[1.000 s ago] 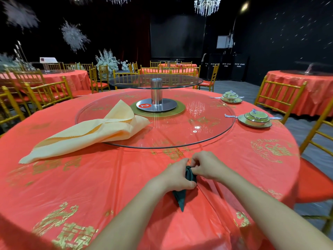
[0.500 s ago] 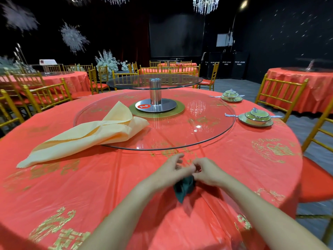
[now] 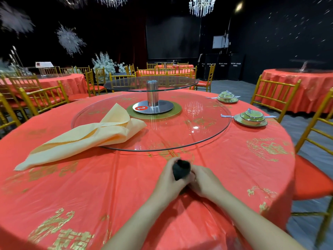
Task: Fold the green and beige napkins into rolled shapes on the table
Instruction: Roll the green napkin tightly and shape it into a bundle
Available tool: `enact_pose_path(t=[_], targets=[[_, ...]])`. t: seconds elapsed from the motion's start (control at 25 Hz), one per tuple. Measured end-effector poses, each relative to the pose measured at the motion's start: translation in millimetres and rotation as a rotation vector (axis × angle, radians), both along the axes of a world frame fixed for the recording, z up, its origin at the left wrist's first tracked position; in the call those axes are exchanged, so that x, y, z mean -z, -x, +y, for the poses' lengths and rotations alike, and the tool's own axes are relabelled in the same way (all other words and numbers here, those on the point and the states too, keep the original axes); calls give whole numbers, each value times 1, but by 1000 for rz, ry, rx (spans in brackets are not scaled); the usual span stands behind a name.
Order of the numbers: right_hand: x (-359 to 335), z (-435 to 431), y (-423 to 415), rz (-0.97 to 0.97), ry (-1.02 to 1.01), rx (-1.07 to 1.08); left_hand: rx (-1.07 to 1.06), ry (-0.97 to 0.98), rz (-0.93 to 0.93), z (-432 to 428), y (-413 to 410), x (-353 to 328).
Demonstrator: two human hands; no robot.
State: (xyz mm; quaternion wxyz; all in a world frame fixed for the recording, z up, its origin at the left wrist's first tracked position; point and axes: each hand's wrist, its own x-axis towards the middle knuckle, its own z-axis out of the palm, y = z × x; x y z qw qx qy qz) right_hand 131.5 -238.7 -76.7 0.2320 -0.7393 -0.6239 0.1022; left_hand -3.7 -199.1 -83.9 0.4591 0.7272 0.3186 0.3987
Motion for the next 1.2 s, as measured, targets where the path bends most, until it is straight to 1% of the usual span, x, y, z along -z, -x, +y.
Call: enact_pose_path(t=[0.04,0.12,0.2,0.28,0.36,0.48,0.56,0.6,0.64,0.68,0.72,0.76,0.8,0.88,1.0,1.12,1.2], targets=[[0,-2,2,-30,1,-3,-78,-11,-29,-1,-9,-2],[1,-3,4,-63,19,25,-192,-31,-31,0,-20,-8],[-1,-4,6,-25,45,46,-251,-10,-90,-2,-21,-16],[-4,-4,7,37,66,82,-292,-45,-196,-11,-12,-30],[-6,-5,9,81,89,120,-351,-203,-259,-25,4,-34],[-7,-11,20,109,68,167,-412,-496,-207,-49,28,-10],[-5,-17,28,70,53,177,-368,-657,-170,-58,37,5],[-4,-19,30,52,54,175,-277,-773,-129,-59,38,7],[-3,-20,31,53,46,168,-163,-898,-40,-57,37,5],[-2,-21,30,60,34,152,-83,-1029,103,-52,34,2],[-2,-21,28,70,27,143,-63,-1165,274,-43,32,-1],[-1,-22,28,79,21,138,-89,-1287,437,-33,31,0],[-1,-23,27,84,8,138,-119,-1359,565,-24,31,3],[0,-24,29,87,-11,142,-158,-1413,722,-12,34,6],[0,-26,32,103,-15,161,-156,-1433,783,-3,37,5],[1,-27,33,109,-24,195,-111,-1271,787,1,37,3],[2,-27,34,79,-29,195,-47,-1166,715,3,39,10]])
